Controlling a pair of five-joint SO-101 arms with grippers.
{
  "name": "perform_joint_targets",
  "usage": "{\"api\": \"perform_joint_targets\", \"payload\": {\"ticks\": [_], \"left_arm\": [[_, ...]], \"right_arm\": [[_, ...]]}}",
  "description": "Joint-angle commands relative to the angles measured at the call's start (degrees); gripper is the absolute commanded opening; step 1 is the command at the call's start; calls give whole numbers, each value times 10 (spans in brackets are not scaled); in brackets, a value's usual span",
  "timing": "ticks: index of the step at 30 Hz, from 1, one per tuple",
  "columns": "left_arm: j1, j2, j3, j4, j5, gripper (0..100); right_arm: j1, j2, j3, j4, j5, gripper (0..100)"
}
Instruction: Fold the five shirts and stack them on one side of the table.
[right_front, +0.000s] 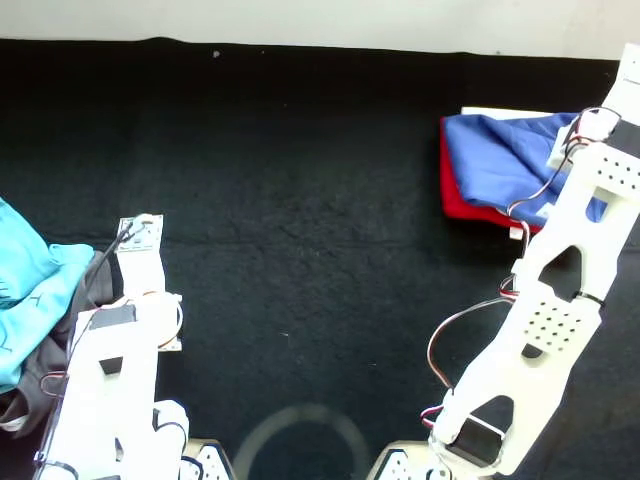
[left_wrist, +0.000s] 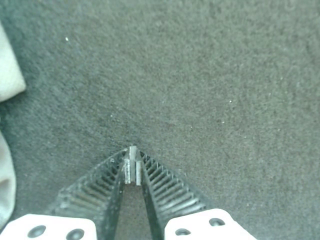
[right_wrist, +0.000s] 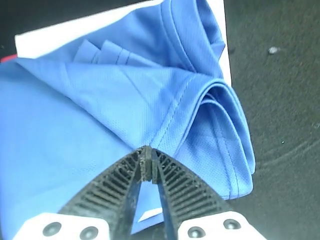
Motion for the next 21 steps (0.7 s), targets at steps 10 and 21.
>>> {"api": "perform_joint_targets", "payload": {"ticks": [10,21], "left_arm": [[4,5,-12,-8,4,9],[4,5,-12,-8,4,9]], "right_arm": [[28,78,-4,-124,6,6],[22,139,-4,-460,4,6]]}}
